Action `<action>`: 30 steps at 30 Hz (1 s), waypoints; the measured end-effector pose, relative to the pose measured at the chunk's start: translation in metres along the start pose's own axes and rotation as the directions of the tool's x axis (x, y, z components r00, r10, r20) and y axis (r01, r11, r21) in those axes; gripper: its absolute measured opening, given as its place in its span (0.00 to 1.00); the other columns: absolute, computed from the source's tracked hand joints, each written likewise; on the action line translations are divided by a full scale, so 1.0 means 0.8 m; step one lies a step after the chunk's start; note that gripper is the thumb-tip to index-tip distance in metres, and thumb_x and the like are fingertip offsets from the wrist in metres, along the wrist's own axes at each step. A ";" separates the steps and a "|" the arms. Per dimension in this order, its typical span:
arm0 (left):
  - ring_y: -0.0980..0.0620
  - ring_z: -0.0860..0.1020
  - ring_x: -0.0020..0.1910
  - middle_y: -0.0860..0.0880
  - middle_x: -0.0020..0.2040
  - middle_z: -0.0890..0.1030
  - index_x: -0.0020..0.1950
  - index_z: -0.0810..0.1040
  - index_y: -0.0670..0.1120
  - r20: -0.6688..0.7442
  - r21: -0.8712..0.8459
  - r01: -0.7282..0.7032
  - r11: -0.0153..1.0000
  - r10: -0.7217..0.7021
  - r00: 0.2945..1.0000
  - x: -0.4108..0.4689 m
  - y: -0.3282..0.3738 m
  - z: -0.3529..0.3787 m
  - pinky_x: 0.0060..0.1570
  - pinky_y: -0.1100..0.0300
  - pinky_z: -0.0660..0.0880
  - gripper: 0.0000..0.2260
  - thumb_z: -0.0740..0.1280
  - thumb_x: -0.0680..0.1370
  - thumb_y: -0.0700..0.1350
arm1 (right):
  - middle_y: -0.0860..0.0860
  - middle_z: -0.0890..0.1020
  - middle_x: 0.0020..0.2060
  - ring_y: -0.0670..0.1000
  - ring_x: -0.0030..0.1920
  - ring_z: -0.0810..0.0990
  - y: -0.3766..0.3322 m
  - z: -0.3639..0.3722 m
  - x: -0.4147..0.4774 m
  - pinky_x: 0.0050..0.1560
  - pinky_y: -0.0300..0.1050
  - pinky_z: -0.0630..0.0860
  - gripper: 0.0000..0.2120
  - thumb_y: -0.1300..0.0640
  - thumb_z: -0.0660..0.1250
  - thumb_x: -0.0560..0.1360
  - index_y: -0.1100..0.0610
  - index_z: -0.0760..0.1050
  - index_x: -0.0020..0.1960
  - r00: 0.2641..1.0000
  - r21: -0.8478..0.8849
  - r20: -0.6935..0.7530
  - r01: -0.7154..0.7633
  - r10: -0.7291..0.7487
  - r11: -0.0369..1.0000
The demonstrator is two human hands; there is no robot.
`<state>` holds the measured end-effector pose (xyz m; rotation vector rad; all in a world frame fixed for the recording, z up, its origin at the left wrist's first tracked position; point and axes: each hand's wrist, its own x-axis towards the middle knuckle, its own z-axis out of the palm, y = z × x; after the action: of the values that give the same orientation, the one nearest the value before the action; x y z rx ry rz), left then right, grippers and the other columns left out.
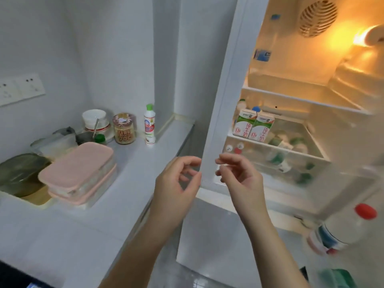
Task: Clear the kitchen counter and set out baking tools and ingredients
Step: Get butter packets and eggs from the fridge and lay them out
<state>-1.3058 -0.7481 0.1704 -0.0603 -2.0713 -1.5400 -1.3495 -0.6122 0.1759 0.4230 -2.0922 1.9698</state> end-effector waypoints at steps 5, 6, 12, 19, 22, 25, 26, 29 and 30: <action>0.58 0.78 0.45 0.58 0.47 0.80 0.51 0.79 0.52 0.111 -0.070 -0.073 0.995 0.081 0.991 0.047 0.019 0.088 0.44 0.68 0.73 0.13 0.68 0.75 0.34 | 0.47 0.84 0.44 0.51 0.44 0.81 -0.012 -0.072 0.045 0.46 0.44 0.78 0.15 0.70 0.64 0.74 0.50 0.79 0.48 0.990 -0.100 -0.128 0.054 -0.067 0.994; 0.59 0.78 0.45 0.58 0.48 0.80 0.52 0.79 0.52 0.139 -0.078 -0.089 0.993 0.100 0.985 0.056 0.021 0.103 0.44 0.69 0.72 0.13 0.68 0.74 0.34 | 0.45 0.84 0.43 0.49 0.43 0.81 -0.013 -0.086 0.050 0.45 0.41 0.77 0.15 0.70 0.65 0.74 0.50 0.79 0.47 0.984 -0.118 -0.159 0.066 -0.084 0.991; 0.56 0.79 0.45 0.53 0.48 0.80 0.52 0.79 0.49 0.317 -0.247 -0.207 0.947 0.281 0.906 0.103 0.049 0.230 0.44 0.68 0.74 0.10 0.67 0.74 0.38 | 0.41 0.83 0.42 0.41 0.43 0.80 -0.037 -0.179 0.070 0.43 0.33 0.74 0.16 0.70 0.65 0.74 0.49 0.79 0.45 0.898 -0.239 -0.403 0.081 -0.175 0.968; 0.53 0.79 0.47 0.55 0.47 0.80 0.52 0.79 0.51 0.487 -0.512 -0.240 0.825 0.509 0.710 0.130 0.088 0.358 0.45 0.63 0.76 0.10 0.67 0.74 0.40 | 0.42 0.82 0.39 0.41 0.38 0.79 -0.059 -0.247 0.056 0.36 0.31 0.73 0.13 0.70 0.65 0.75 0.52 0.79 0.46 0.734 -0.429 -0.624 -0.034 -0.269 0.903; 0.58 0.79 0.45 0.57 0.46 0.81 0.51 0.79 0.52 0.526 -0.608 -0.252 0.752 0.620 0.582 0.138 0.107 0.393 0.45 0.68 0.73 0.08 0.70 0.75 0.40 | 0.44 0.83 0.41 0.44 0.43 0.82 -0.070 -0.265 0.048 0.44 0.36 0.77 0.14 0.70 0.66 0.74 0.51 0.80 0.46 0.614 -0.560 -0.706 -0.176 -0.355 0.810; 0.61 0.78 0.46 0.57 0.45 0.81 0.50 0.80 0.49 0.536 -0.707 -0.245 0.664 0.729 0.426 0.142 0.127 0.417 0.46 0.73 0.71 0.07 0.69 0.74 0.39 | 0.41 0.83 0.40 0.42 0.45 0.81 -0.079 -0.282 0.037 0.44 0.31 0.76 0.15 0.67 0.67 0.74 0.46 0.78 0.46 0.530 -0.641 -0.740 -0.368 -0.414 0.674; 0.62 0.78 0.45 0.57 0.44 0.81 0.49 0.81 0.48 0.531 -0.738 -0.233 0.633 0.758 0.377 0.143 0.132 0.423 0.46 0.74 0.71 0.07 0.69 0.74 0.39 | 0.40 0.83 0.40 0.41 0.45 0.81 -0.081 -0.285 0.034 0.44 0.29 0.75 0.15 0.66 0.67 0.74 0.45 0.78 0.46 0.506 -0.650 -0.749 -0.438 -0.427 0.621; 0.63 0.77 0.42 0.57 0.40 0.81 0.46 0.82 0.47 0.515 -0.804 -0.205 0.558 0.826 0.229 0.142 0.144 0.441 0.43 0.75 0.69 0.05 0.70 0.73 0.38 | 0.40 0.83 0.39 0.39 0.43 0.80 -0.084 -0.291 0.026 0.43 0.29 0.75 0.11 0.64 0.68 0.73 0.47 0.80 0.46 0.485 -0.644 -0.762 -0.635 -0.429 0.426; 0.62 0.77 0.41 0.56 0.39 0.81 0.45 0.81 0.46 0.520 -0.816 -0.194 0.544 0.839 0.161 0.140 0.148 0.447 0.43 0.74 0.70 0.04 0.70 0.73 0.38 | 0.41 0.83 0.38 0.41 0.41 0.81 -0.084 -0.293 0.023 0.42 0.32 0.76 0.10 0.63 0.69 0.73 0.48 0.80 0.45 0.492 -0.630 -0.769 -0.690 -0.407 0.356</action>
<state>-1.5022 -0.4184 0.2560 -2.1826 -1.5965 -1.6470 -1.3478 -0.3829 0.2598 -0.9409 -1.9996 0.3225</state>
